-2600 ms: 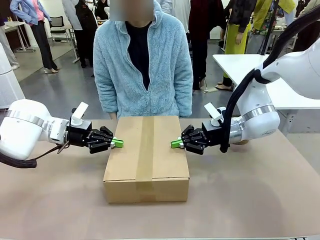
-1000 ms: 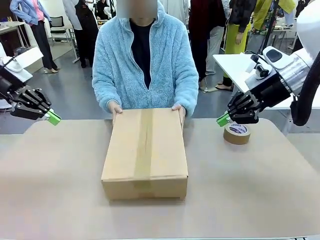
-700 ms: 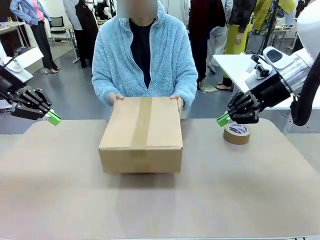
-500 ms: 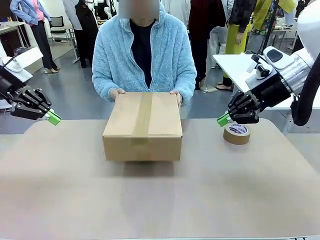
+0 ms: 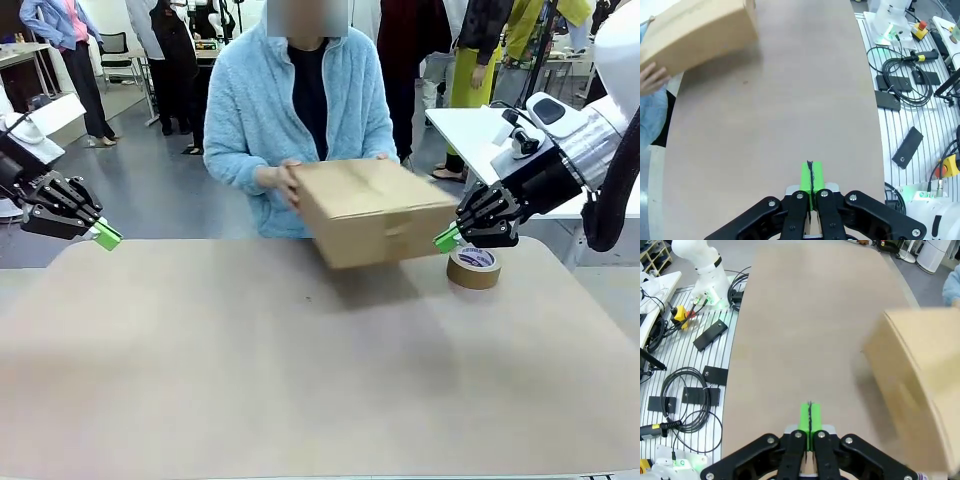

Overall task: Wrap the clocks to prevent damage.
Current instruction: After the human seals the box with tape, release both hands from the side flaps of the Package Box.

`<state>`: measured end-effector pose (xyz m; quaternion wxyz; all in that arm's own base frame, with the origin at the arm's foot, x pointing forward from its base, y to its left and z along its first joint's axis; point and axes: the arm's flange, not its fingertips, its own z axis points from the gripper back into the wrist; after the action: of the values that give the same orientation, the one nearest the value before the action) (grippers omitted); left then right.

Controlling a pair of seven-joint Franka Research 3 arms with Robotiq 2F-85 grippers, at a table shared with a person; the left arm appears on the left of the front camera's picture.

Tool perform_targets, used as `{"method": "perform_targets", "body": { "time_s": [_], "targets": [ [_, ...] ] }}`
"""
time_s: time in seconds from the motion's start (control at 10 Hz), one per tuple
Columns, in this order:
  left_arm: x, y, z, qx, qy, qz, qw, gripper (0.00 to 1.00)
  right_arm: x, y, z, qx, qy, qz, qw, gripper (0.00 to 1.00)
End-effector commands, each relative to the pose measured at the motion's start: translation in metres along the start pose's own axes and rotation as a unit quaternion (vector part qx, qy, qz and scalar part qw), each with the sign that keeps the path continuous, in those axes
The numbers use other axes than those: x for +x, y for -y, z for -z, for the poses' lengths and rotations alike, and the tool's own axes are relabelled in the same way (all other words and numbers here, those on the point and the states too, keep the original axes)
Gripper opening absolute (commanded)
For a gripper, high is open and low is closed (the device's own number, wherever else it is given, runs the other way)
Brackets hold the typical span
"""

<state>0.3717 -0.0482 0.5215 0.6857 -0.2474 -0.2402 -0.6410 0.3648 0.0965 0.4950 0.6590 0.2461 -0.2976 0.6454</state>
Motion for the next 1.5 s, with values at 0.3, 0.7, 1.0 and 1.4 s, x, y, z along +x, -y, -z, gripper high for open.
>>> {"method": "perform_targets", "body": {
  "time_s": [0.3,0.7,1.0,1.4],
  "targets": [
    [0.008,-0.001,-0.009,0.003,-0.001,0.005,1.0,0.6,0.003,-0.01,0.0,-0.022,-0.001,-0.003,1.0,0.61],
    [0.008,0.005,-0.008,0.002,0.007,-0.004,1.0,1.0,0.003,-0.01,0.002,-0.019,-0.001,0.006,1.0,1.0],
    [0.007,0.004,-0.006,-0.005,0.014,-0.008,1.0,1.0,0.003,-0.01,0.002,-0.016,-0.002,0.011,1.0,1.0],
    [0.007,0.006,-0.008,-0.004,0.015,-0.009,1.0,1.0,0.006,-0.007,0.008,-0.005,-0.004,0.015,1.0,1.0]
  ]
}}
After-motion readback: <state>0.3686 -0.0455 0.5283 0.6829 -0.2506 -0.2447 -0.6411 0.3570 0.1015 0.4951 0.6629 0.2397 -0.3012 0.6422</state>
